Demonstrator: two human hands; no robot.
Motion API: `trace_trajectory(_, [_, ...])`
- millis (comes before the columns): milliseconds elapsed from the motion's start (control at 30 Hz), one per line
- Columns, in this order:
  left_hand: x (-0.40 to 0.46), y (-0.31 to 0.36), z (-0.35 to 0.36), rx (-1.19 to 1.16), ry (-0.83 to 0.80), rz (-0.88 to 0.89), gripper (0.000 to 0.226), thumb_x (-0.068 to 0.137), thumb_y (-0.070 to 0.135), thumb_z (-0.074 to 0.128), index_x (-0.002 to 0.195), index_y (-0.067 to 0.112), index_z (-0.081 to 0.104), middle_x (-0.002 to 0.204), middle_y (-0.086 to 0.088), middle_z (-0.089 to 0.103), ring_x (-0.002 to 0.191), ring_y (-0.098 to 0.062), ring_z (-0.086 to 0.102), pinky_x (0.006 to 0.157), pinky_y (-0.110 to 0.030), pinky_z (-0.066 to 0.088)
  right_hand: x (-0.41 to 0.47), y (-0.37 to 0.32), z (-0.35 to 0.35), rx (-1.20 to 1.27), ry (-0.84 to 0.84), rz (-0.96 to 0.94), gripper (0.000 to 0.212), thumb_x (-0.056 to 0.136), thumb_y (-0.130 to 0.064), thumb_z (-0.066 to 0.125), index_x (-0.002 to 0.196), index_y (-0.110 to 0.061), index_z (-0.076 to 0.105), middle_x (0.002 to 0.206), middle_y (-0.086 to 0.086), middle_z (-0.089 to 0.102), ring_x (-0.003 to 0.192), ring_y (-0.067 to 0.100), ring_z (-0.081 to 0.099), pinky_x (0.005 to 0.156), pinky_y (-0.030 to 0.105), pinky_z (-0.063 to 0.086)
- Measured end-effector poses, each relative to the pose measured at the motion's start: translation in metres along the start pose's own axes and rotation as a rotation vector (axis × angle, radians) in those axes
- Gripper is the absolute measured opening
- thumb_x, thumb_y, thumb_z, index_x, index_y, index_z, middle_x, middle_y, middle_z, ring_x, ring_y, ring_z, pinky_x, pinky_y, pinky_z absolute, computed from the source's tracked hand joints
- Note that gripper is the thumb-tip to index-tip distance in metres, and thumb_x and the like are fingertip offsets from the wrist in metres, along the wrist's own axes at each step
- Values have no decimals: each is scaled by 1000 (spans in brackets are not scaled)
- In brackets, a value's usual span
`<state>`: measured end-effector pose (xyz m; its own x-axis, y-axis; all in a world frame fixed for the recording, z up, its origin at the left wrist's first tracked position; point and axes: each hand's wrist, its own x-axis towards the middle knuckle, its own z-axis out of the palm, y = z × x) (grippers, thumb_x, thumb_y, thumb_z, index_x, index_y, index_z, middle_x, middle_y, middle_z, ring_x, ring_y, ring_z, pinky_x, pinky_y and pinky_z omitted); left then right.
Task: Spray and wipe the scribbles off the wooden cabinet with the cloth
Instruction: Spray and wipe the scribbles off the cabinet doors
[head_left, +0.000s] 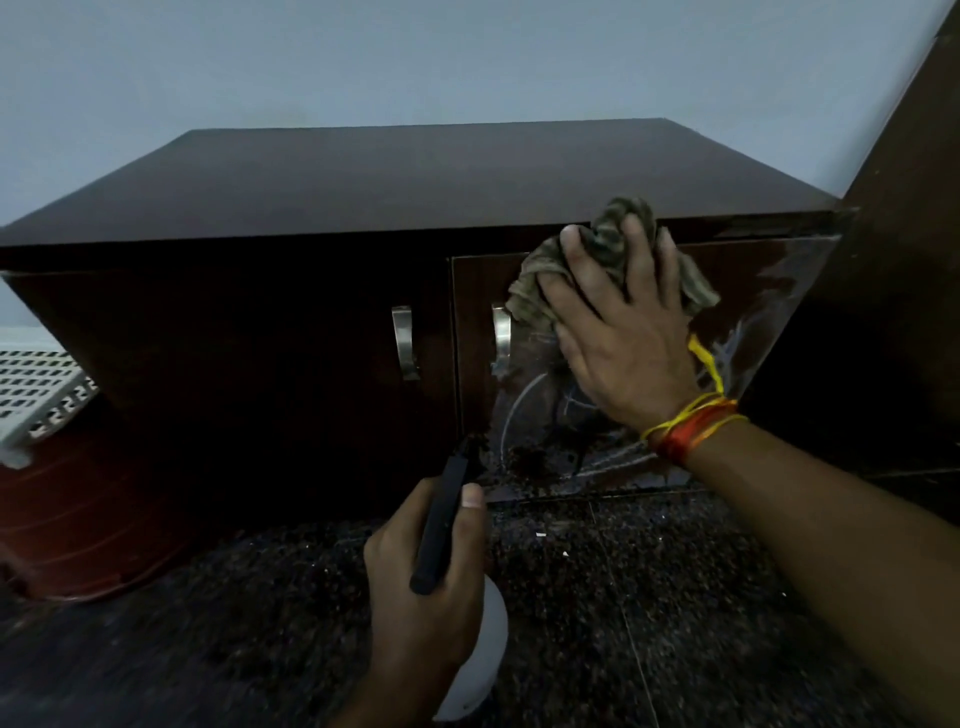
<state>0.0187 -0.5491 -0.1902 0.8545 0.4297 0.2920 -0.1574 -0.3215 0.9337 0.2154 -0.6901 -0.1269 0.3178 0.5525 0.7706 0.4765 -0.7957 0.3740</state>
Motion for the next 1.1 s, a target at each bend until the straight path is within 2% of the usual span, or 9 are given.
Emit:
trace_trajectory(67, [1,2,0,8,13,-17,18,74,74,45,79,63,58,84,-6,60,58,-27,53,52,-43,40,8,-16,0,43,17,18,49,94,-28,48,142,-21,42,155,6,33,140,46,15,115,61,7])
trace_trajectory(267, [10,8,6,-61,35,-6,18,78,74,49,78,59,59,82,-9,57,54,-25,50,52,-34,41,6,-6,3,38,17,-53,50,95,-27,47,144,-24,39,155,2,33,141,42,16,117,56,9])
trace_trajectory(333, [12,9,7,-77,39,1,10,83,59,52,77,57,59,80,-9,56,53,-25,49,51,-33,41,-10,9,5,21,-2,51,52,94,-29,50,143,-21,38,156,7,32,140,46,16,116,57,9])
trace_trajectory(500, [14,10,10,-71,51,19,15,81,61,44,77,58,58,77,-14,53,53,-26,47,50,-30,40,-27,16,3,71,-56,424,53,95,-28,45,143,-9,34,157,21,22,138,59,13,114,65,14])
trace_trajectory(600, [15,14,18,-57,59,16,17,79,63,44,73,55,57,71,-18,50,54,-27,47,50,-30,41,-16,-11,1,145,-28,405,55,94,-27,44,145,-8,32,156,21,24,137,61,14,113,66,15])
trace_trajectory(733, [18,16,30,-67,78,34,47,77,82,44,80,38,59,59,-16,49,56,-21,54,50,-14,45,-19,-7,7,141,-45,200,55,96,-32,45,146,-17,29,157,11,27,141,50,15,116,60,11])
trace_trajectory(833, [19,20,33,-103,57,33,50,70,92,39,79,47,59,75,-14,54,55,-16,55,51,-13,45,-37,26,11,78,-59,380,57,96,-34,38,148,-12,26,157,16,24,140,51,17,116,58,13])
trace_trajectory(967, [20,20,36,-112,65,40,66,71,91,40,87,30,59,72,-15,53,54,-14,55,51,-11,44,-49,56,8,213,36,767,59,99,-31,30,149,0,24,158,25,13,143,52,8,119,56,10])
trace_trajectory(1100, [21,21,44,-128,64,36,84,69,93,39,94,16,60,61,-7,51,55,-8,58,53,-9,45,-31,34,2,208,13,670,61,97,-30,35,150,-2,23,158,25,14,141,55,8,118,57,5])
